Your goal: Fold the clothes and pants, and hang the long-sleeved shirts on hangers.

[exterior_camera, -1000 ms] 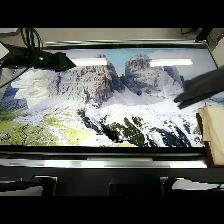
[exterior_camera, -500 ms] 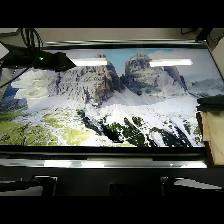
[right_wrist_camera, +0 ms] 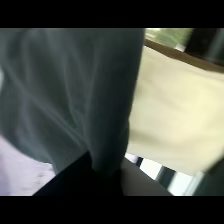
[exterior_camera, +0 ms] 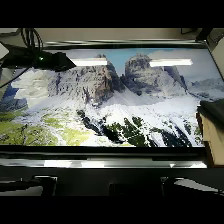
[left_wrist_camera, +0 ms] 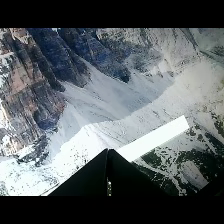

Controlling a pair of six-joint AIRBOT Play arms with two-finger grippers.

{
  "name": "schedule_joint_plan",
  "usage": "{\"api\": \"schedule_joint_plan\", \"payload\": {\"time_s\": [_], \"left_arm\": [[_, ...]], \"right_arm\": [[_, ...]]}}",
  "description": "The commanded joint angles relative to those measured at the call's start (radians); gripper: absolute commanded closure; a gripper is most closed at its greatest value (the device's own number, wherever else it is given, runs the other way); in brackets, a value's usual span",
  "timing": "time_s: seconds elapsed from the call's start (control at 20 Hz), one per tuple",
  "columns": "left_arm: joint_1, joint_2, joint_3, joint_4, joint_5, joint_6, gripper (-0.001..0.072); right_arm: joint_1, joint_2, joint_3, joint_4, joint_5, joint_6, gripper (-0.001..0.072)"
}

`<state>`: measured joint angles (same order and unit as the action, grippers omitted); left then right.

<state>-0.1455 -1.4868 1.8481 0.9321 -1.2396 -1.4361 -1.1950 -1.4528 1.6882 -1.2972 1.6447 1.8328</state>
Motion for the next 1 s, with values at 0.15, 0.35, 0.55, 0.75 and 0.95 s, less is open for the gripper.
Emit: {"api": "schedule_joint_plan", "payload": {"time_s": [0.15, 0.35, 0.55, 0.75, 0.95], "left_arm": [[0.0, -0.001, 0.0, 0.0, -0.002, -0.003, 0.0682], [-0.002, -0.001, 0.0, 0.0, -0.002, -0.003, 0.0682], [-0.006, -0.001, 0.0, 0.0, -0.001, -0.003, 0.0682], [-0.004, 0.0, 0.039, -0.023, 0.011, -0.003, 0.0682], [-0.025, 0.0, 0.204, 0.229, 0.275, 0.029, 0.0686]], "right_arm": [[-0.129, 0.153, -0.463, -0.111, -0.188, -0.024, 0.0655], [-0.135, 0.153, -0.582, -0.099, -0.228, -0.049, 0.0654], [-0.135, 0.154, -0.571, -0.067, -0.242, -0.152, 0.0003], [-0.134, 0.154, -0.24, 0.121, -0.253, -0.198, 0.0001], [0.077, 0.154, 0.198, 0.37, -0.671, -0.357, 0.0005]]}}
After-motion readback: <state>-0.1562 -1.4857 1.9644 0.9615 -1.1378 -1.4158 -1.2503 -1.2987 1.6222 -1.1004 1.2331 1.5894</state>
